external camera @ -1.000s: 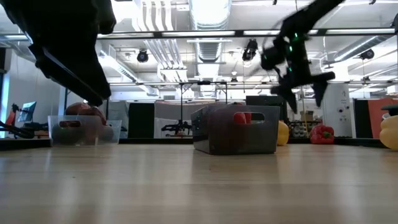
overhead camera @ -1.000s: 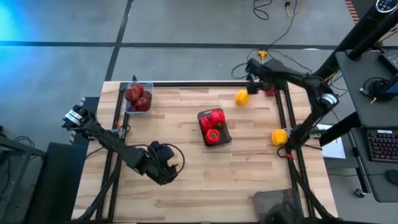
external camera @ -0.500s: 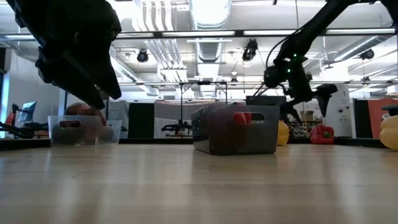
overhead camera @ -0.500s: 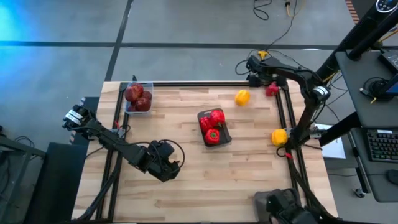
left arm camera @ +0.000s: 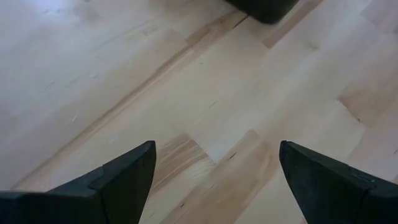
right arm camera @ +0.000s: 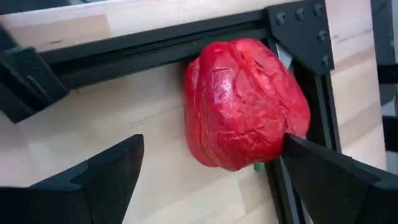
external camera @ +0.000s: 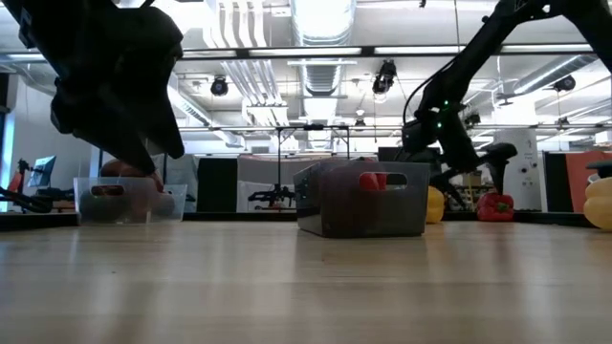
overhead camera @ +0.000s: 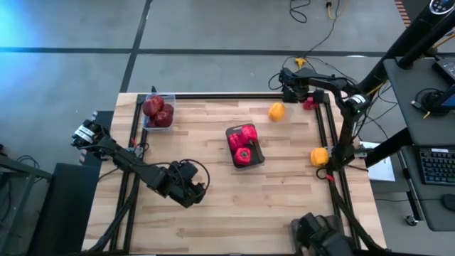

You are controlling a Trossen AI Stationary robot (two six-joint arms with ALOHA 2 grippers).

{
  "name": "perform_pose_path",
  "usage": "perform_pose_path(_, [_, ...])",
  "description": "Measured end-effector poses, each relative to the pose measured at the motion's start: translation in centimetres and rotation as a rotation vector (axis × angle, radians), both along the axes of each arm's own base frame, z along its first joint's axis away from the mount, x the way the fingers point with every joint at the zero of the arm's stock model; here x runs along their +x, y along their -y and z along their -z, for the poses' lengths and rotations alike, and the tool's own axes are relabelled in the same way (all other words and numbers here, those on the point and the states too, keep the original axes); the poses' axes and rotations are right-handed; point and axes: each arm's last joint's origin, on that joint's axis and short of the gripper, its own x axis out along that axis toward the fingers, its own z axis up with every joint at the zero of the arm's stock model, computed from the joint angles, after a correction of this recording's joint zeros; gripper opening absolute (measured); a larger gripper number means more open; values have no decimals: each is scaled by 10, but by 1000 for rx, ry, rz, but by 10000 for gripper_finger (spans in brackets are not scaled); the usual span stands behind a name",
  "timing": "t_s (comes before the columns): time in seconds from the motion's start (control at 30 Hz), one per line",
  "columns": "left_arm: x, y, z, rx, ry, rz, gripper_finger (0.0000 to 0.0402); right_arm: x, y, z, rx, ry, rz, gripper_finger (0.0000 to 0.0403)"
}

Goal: Sort produce into baskets
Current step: Put the red bell pepper into the top black transparent bin

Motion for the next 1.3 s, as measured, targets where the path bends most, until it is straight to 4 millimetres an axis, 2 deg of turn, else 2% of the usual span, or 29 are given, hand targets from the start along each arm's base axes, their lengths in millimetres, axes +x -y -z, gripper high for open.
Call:
perform_pose_path(0.17, [0, 0, 1, 9, -2, 4, 323, 13, -10, -2, 11, -10, -73, 366])
perform_pose_path(0.37, [0, -1, 0, 39, -6, 28, 323, 26, -29, -31, -6, 90, -145, 366])
perform_pose_path(0.5, [0, -1, 0, 58, -2, 28, 323, 24, -42, -60, -74, 116, -160, 366])
perform_pose_path(0.7, [0, -2, -1, 88, 14, 22, 323, 12, -40, -73, -157, 109, -139, 366])
perform_pose_path(0.83, [0, -2, -1, 83, 18, 17, 323, 3, -29, -65, -182, 72, -97, 366])
perform_pose_path(1.0, [0, -1, -1, 61, 19, 7, 323, 6, -18, -43, -157, 67, -169, 366])
perform_pose_path(1.13, [0, 0, 0, 27, 13, 10, 323, 1, -9, -24, -104, 36, -151, 366])
perform_pose_path(1.3, [0, 0, 0, 23, 7, 15, 323, -3, 2, -3, -27, 107, -136, 366])
